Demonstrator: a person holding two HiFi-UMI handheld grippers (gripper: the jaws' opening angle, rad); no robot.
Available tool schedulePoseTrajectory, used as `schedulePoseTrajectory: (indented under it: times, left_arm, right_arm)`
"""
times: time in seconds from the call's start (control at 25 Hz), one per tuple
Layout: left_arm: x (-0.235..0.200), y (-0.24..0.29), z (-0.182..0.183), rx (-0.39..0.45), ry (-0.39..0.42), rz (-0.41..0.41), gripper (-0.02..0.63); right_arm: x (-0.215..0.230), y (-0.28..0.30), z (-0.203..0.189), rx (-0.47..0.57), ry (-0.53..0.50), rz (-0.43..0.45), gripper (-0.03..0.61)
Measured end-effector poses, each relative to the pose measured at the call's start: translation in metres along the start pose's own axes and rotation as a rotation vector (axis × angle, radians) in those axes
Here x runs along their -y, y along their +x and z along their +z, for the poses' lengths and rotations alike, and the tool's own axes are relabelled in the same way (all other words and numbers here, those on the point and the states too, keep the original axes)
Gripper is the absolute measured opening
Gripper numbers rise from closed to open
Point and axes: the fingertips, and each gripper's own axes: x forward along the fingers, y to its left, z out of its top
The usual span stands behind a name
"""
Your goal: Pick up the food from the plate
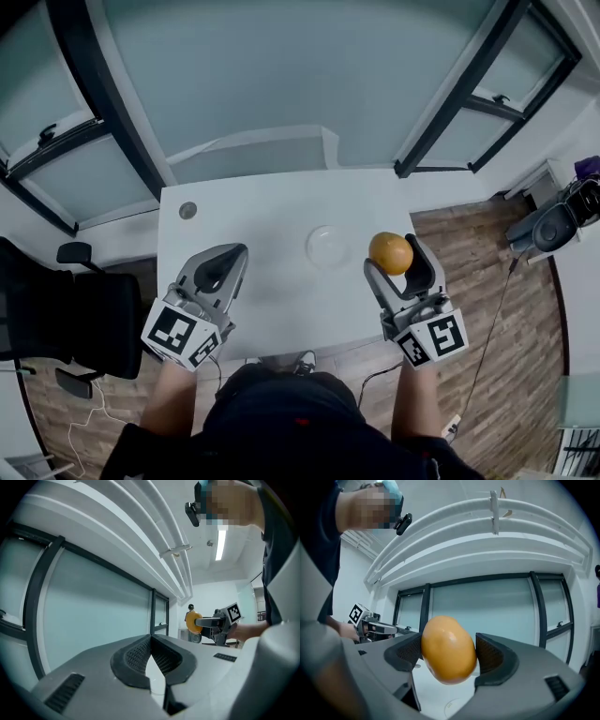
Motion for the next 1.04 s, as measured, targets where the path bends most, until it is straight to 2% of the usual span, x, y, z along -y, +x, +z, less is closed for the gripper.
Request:
schedulePoseTrajectory:
  times: [0.32,1.04]
  left_arm:
    - [0.016,0.004,0.021,0.032,0.028,-0.051,0.020]
    - [0.023,0.003,0.019,0.031,0.010,-0.057,0.020]
  right_arm:
    - [-0.007,-0.022,0.032,0.059,-0.036,-0.040,0.371]
    - [-0.004,-0.024,0.028,0.036,-0.053,-0.047,0.371]
